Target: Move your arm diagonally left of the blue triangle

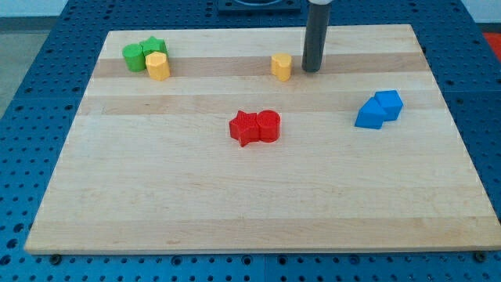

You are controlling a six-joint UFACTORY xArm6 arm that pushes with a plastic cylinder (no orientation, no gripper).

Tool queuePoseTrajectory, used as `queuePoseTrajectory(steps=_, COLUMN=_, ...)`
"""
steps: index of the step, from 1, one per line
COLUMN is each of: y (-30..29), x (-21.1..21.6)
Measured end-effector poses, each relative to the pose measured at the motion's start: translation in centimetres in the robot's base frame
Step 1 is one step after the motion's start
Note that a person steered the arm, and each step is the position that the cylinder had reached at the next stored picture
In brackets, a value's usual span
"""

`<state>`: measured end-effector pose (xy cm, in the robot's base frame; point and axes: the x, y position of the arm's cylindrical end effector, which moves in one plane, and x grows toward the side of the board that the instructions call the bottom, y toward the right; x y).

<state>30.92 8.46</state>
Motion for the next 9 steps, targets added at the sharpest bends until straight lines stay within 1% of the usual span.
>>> queuePoseTrajectory(steps=5, y=-0.7, x=1.0)
queuePoseTrajectory(steps=9, y=-0.7, x=2.9)
